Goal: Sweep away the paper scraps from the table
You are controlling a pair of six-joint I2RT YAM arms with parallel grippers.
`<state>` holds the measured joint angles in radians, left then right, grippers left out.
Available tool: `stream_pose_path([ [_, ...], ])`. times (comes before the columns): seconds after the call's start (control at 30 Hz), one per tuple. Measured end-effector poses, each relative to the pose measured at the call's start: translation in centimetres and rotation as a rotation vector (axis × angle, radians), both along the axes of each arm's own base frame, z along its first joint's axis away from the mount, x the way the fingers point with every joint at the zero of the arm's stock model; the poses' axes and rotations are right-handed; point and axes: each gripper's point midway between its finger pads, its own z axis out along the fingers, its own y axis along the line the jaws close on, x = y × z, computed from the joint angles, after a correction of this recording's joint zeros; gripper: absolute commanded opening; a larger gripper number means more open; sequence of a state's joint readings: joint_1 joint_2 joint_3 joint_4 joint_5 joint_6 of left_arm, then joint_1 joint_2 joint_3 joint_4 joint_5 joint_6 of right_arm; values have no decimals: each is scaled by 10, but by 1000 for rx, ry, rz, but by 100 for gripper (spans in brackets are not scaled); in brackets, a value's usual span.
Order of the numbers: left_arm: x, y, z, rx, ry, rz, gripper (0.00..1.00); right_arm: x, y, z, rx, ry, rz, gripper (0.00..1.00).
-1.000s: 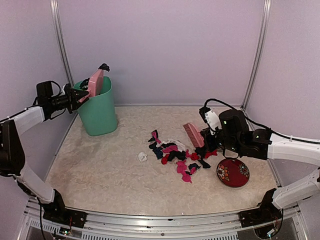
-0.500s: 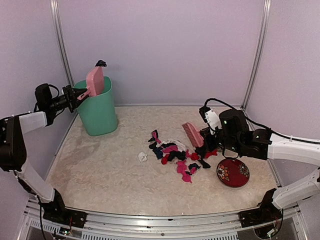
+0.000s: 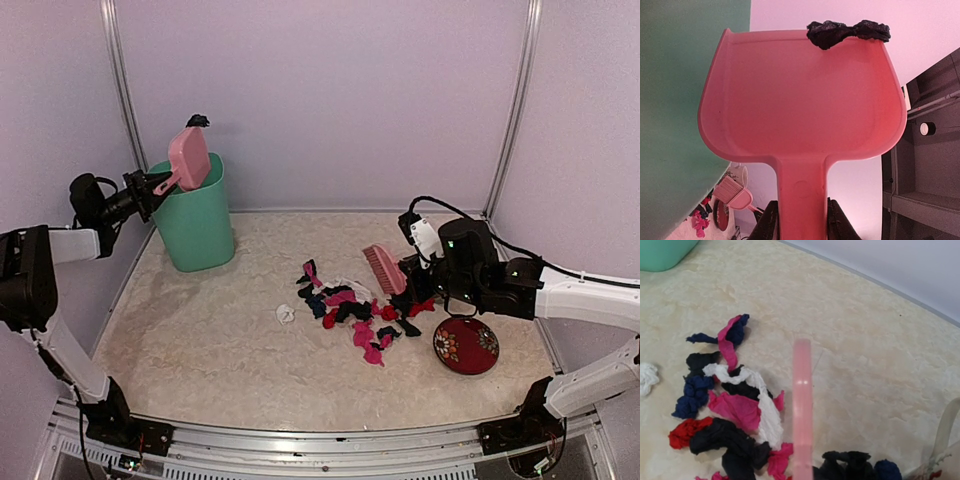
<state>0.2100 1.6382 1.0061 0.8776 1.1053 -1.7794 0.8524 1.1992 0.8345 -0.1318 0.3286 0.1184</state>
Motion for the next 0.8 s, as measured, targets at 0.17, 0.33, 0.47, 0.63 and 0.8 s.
stream_pose_path([
  [0.17, -1, -1, -5, -2, 8, 4, 0, 0, 0, 0, 0, 0, 0, 0],
  [0.33, -1, 8, 0, -18, -4, 28, 0, 0, 1, -2, -2, 5, 5, 0],
  [0.47, 2, 21, 5, 2, -11, 64, 0, 0, 3, -7, -10, 16, 10, 0],
  [0.63, 7, 23, 1, 29, 1, 90, 0, 1, 4, -8, -11, 18, 10, 0],
  [0.8, 7, 7, -1, 55, 1, 59, 0, 2, 7, -16, -22, 36, 18, 0],
])
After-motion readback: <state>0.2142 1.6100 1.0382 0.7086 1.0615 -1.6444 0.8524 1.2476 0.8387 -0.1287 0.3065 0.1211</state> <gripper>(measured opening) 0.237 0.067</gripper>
